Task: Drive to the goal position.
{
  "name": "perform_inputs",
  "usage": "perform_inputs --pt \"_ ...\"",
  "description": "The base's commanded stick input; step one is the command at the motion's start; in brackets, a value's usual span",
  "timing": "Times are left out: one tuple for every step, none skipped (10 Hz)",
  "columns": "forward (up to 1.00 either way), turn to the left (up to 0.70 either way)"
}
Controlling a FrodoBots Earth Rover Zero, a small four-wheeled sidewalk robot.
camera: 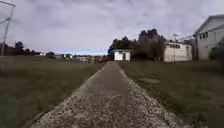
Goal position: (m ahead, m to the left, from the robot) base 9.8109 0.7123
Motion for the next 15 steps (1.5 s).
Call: perform_inputs --pt "1.00 -0.01" --pt "1.00 -0.01" --pt "1.00 -0.01" --pt "1.00 -0.01" --pt "1.00 -0.01" --pt "1.00 -0.01" --pt "1.00 -0.01" --pt "1.00 -0.01" --pt "1.00 -0.01" --pt "1.00 -0.01" --pt "1.00 -0.01" --pt "1.00 -0.01" --pt "1.00 -0.01" --pt "1.00 -0.01" --pt "1.00 0.01"
